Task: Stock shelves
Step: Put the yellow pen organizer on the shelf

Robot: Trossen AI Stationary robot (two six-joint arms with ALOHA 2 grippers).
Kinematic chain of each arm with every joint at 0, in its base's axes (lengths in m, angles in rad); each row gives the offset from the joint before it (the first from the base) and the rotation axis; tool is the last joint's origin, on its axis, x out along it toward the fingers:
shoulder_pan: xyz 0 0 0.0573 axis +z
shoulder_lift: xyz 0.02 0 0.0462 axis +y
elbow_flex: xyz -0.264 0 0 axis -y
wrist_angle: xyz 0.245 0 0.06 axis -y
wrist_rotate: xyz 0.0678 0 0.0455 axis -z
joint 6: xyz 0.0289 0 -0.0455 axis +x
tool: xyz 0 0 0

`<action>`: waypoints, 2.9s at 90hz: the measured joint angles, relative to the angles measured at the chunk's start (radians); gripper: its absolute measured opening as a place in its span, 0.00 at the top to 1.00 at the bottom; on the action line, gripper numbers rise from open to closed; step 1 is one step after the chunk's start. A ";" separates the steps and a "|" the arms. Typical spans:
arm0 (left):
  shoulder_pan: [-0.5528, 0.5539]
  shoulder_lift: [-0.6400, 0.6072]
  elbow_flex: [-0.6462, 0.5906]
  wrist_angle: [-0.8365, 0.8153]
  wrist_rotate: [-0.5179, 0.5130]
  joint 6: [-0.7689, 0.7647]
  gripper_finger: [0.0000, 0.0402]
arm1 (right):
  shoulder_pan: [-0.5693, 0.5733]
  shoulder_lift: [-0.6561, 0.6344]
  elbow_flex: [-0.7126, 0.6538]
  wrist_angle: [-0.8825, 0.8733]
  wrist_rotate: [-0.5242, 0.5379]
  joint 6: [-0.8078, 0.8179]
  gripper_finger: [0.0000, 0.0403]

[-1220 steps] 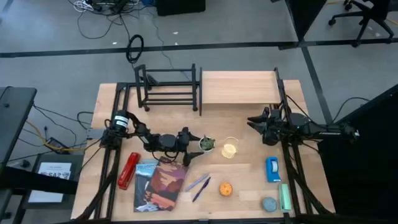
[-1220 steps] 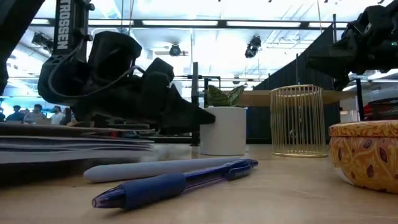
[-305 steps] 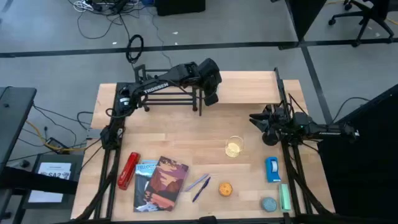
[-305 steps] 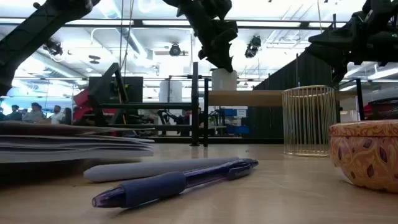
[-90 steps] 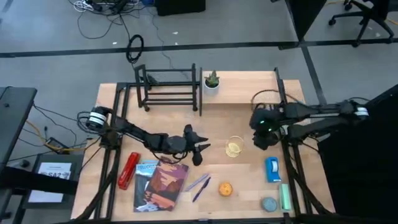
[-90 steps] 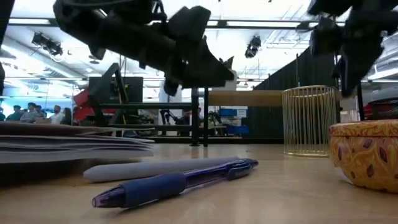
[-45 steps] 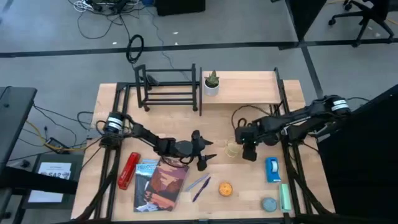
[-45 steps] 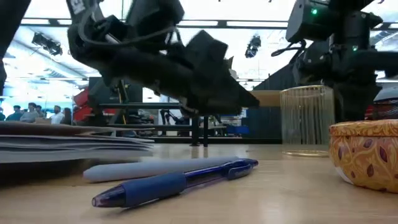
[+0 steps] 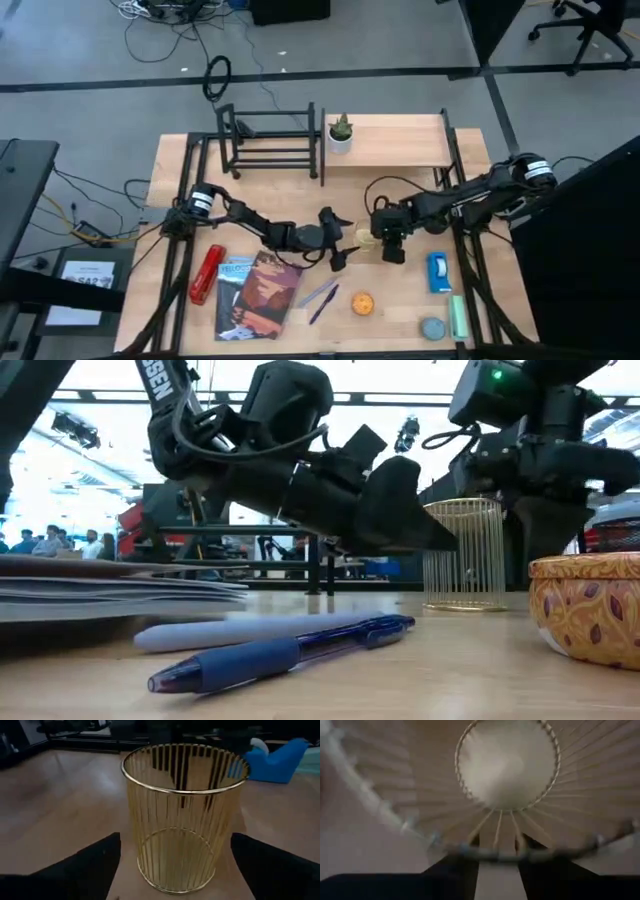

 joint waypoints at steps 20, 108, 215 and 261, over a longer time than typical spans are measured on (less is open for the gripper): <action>0.036 0.000 0.000 -0.004 0.061 0.003 0.12 | 0.041 0.000 -0.019 -0.091 0.074 0.002 0.76; 0.064 0.064 0.047 0.071 0.104 -0.016 0.12 | -0.106 0.005 -0.044 0.169 0.118 -0.032 0.80; -0.009 -0.080 0.120 0.004 0.023 -0.005 0.32 | 0.348 -0.394 -0.056 -0.179 0.202 0.557 0.81; 0.155 -0.072 0.776 -0.523 -0.068 0.223 0.32 | 0.590 -0.807 -0.056 -0.180 0.350 0.709 0.82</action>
